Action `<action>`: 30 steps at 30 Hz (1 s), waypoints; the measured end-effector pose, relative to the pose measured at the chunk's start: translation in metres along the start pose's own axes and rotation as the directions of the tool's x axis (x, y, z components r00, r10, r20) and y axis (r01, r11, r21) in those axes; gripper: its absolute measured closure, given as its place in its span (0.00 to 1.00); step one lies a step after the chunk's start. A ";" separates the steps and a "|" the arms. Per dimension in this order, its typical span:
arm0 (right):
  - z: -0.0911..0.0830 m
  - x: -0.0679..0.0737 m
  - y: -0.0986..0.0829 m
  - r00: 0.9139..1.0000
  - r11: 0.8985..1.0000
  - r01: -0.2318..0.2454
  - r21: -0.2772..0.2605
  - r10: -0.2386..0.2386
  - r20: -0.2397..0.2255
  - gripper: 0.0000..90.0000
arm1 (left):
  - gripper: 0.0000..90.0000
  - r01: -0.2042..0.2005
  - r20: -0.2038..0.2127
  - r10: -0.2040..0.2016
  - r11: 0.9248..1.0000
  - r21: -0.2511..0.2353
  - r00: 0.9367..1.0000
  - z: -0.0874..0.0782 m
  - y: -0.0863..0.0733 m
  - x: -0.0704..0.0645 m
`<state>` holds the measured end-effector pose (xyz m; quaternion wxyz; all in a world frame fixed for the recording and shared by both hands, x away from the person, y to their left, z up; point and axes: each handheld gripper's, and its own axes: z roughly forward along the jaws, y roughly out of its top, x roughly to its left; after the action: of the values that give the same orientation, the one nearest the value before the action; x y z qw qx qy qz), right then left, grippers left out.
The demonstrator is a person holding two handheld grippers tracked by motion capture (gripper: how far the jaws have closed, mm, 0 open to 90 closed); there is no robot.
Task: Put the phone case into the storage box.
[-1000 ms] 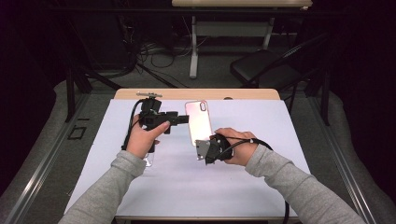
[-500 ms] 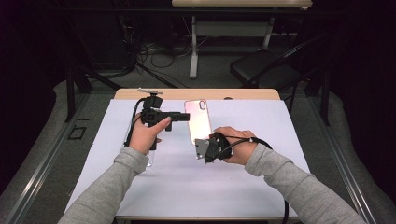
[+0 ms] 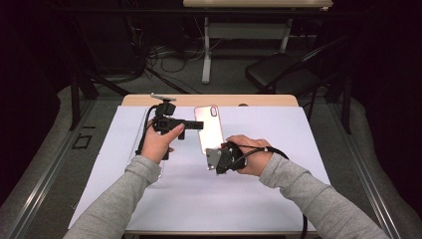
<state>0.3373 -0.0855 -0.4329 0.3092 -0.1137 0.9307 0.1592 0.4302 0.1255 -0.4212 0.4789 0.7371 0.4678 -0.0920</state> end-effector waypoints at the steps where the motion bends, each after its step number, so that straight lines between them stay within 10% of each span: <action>1: 0.000 0.000 0.000 1.000 1.000 0.001 0.000 -0.001 0.000 0.98 | 0.56 0.015 0.007 -0.015 1.000 0.004 1.000 0.001 0.000 0.000; 30: 0.001 0.001 0.003 1.000 1.000 0.009 -0.013 -0.009 -0.001 0.98 | 0.76 0.124 0.033 -0.125 0.992 0.036 0.992 0.007 0.000 0.002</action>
<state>0.3360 -0.0821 -0.4342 0.3087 -0.1199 0.9292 0.1638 0.4331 0.1215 -0.4260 0.4678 0.7128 0.5028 -0.1424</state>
